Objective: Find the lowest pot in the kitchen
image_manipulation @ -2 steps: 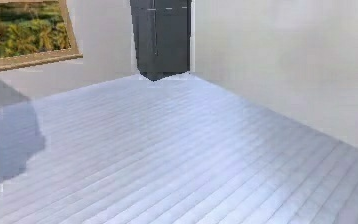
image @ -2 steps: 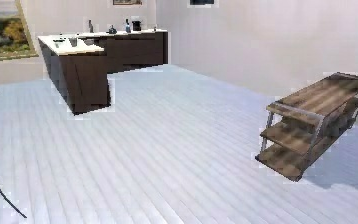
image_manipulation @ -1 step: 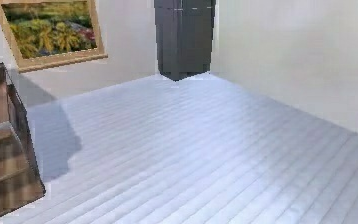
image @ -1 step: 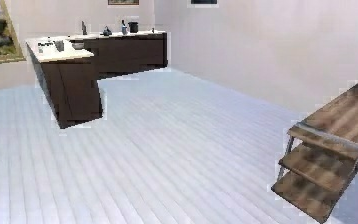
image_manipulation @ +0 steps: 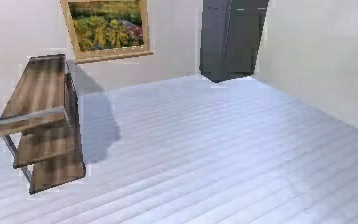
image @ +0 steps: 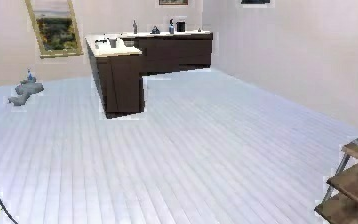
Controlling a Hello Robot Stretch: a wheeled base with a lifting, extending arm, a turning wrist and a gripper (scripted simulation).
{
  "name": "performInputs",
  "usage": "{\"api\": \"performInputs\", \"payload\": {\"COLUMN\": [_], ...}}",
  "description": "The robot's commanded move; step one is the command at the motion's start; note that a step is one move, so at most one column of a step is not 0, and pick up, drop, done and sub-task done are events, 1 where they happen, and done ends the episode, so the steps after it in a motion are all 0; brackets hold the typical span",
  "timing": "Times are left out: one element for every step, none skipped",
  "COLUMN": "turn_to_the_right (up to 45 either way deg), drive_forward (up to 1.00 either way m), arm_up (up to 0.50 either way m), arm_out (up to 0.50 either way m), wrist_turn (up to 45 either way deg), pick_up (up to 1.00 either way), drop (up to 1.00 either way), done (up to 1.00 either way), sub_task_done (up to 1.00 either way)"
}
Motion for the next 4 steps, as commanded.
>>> {"api": "performInputs", "payload": {"turn_to_the_right": [0.0, 0.0, -3.0, 0.0], "drive_forward": [1.00, 1.00, 0.00, 1.00], "arm_up": [0.00, 0.00, 0.00, 0.00], "arm_out": [0.00, 0.00, 0.00, 0.00], "wrist_turn": [0.0, 0.0, 0.0, 0.0], "pick_up": [0.00, 0.00, 0.00, 0.00], "drop": [0.00, 0.00, 0.00, 0.00], "done": [0.00, 0.00, 0.00, 0.00], "sub_task_done": [0.00, 0.00, 0.00, 0.00]}}
